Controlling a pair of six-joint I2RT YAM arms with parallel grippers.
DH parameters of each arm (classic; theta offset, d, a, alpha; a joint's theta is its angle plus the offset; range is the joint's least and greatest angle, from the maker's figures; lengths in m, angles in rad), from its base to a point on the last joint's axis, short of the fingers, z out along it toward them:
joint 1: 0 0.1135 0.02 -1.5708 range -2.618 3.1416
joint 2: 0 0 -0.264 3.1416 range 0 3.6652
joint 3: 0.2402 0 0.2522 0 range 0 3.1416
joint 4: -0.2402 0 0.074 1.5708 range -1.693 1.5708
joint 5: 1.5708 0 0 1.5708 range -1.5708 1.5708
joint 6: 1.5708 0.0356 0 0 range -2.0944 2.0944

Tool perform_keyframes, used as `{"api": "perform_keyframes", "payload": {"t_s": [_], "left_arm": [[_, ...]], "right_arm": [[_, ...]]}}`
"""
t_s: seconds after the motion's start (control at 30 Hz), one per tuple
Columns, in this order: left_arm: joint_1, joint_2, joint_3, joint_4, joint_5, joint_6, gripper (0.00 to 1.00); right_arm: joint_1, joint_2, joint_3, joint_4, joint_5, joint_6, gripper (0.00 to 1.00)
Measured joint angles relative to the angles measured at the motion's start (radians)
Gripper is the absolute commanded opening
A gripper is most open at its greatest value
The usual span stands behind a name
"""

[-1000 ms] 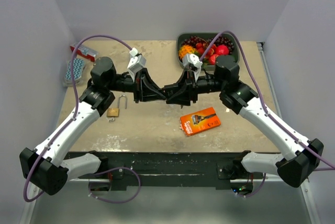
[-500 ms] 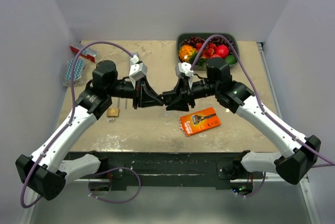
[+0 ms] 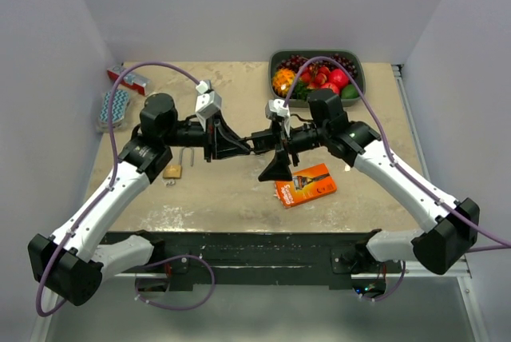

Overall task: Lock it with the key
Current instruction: Lock the lock.

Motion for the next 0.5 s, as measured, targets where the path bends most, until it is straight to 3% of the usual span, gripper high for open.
{"api": "perform_keyframes", "payload": {"t_s": [0.3, 0.4, 0.43, 0.5], "left_arm": [[0.001, 0.013, 0.004, -0.124, 0.011, 0.186, 0.00], [0.001, 0.025, 0.007, -0.183, 0.012, 0.246, 0.00], [0.001, 0.028, 0.008, -0.194, 0.012, 0.258, 0.00], [0.001, 0.034, 0.010, -0.218, 0.014, 0.280, 0.00]], "right_arm": [[-0.014, 0.074, 0.077, -0.154, -0.015, -0.143, 0.91], [-0.015, 0.092, 0.102, -0.191, -0.024, -0.180, 0.79], [-0.015, 0.093, 0.108, -0.198, -0.024, -0.190, 0.69], [-0.014, 0.098, 0.124, -0.209, -0.024, -0.206, 0.58]]}}
